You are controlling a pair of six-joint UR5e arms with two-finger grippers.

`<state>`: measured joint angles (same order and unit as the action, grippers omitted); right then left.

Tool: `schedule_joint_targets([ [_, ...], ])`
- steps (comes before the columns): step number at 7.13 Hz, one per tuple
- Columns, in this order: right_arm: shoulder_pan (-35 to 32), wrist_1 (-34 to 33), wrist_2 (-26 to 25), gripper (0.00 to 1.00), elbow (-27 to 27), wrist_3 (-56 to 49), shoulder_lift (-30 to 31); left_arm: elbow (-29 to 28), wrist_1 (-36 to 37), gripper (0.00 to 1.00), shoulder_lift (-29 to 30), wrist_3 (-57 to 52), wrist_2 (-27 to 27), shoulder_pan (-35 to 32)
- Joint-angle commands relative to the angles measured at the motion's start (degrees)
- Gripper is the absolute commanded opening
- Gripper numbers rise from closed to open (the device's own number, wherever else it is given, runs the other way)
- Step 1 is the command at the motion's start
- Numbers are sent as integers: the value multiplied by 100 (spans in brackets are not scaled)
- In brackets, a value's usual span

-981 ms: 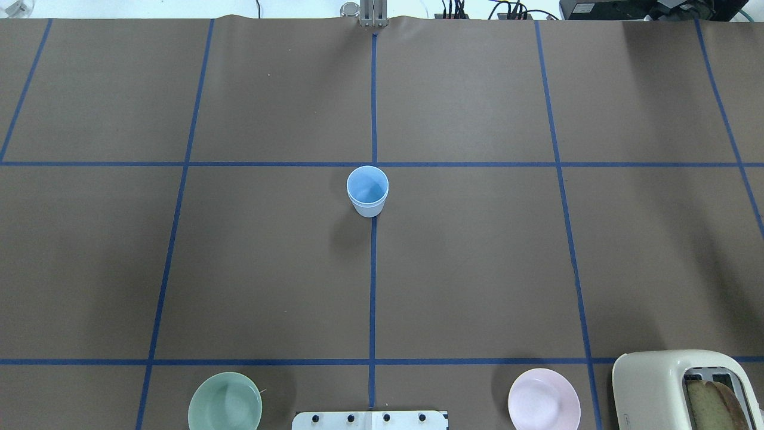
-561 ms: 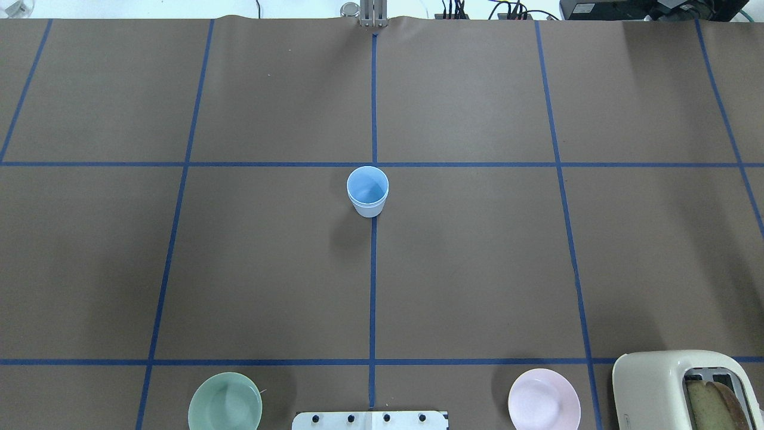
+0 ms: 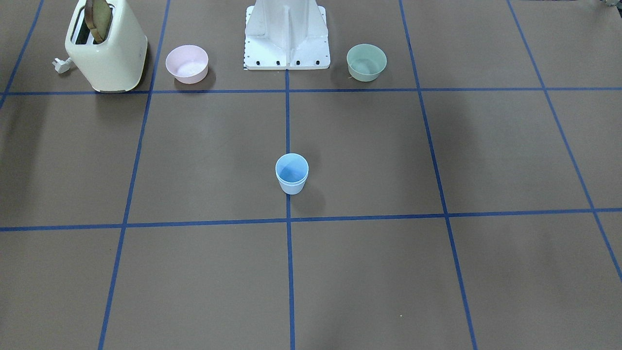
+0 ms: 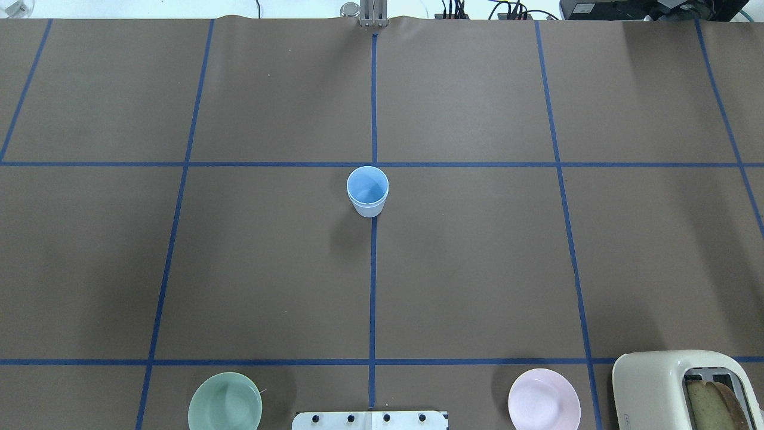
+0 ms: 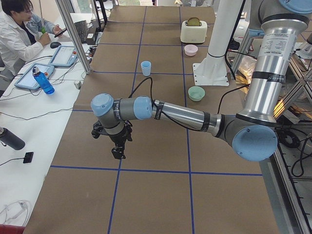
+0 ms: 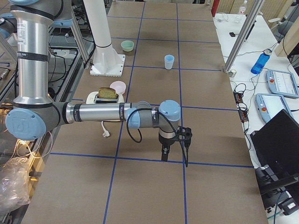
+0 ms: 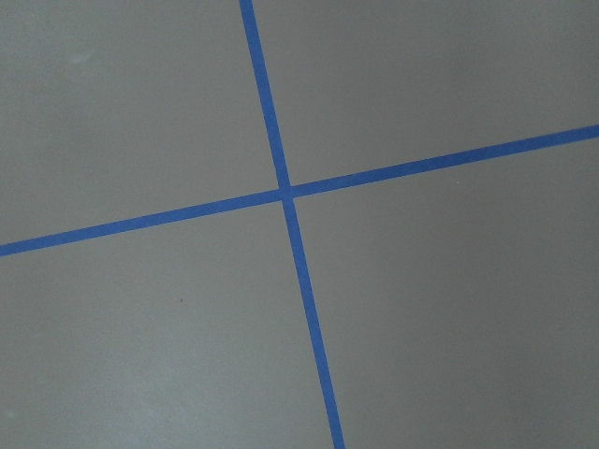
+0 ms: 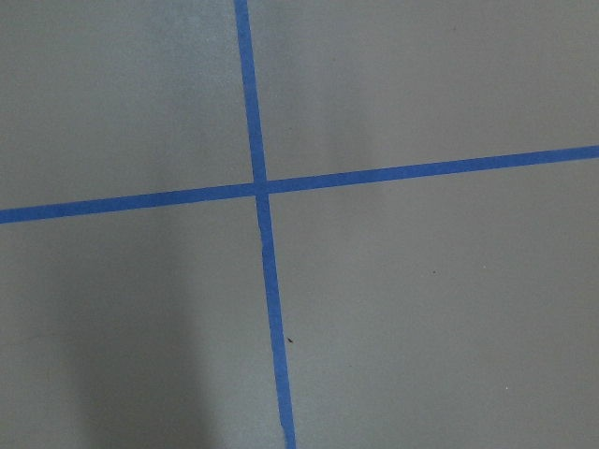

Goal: Stack blue cups with both arms

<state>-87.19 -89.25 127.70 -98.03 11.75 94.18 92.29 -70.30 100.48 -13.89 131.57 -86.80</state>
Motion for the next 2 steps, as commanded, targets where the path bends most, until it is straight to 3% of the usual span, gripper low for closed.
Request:
schedule_joint_targets([
  [1,-26,-23,0,100,-31,-32,4,9,-1,99,-11,0,0,-21],
  [2,-26,-23,0,100,-84,-32,48,9,-1,99,-11,0,0,-13],
])
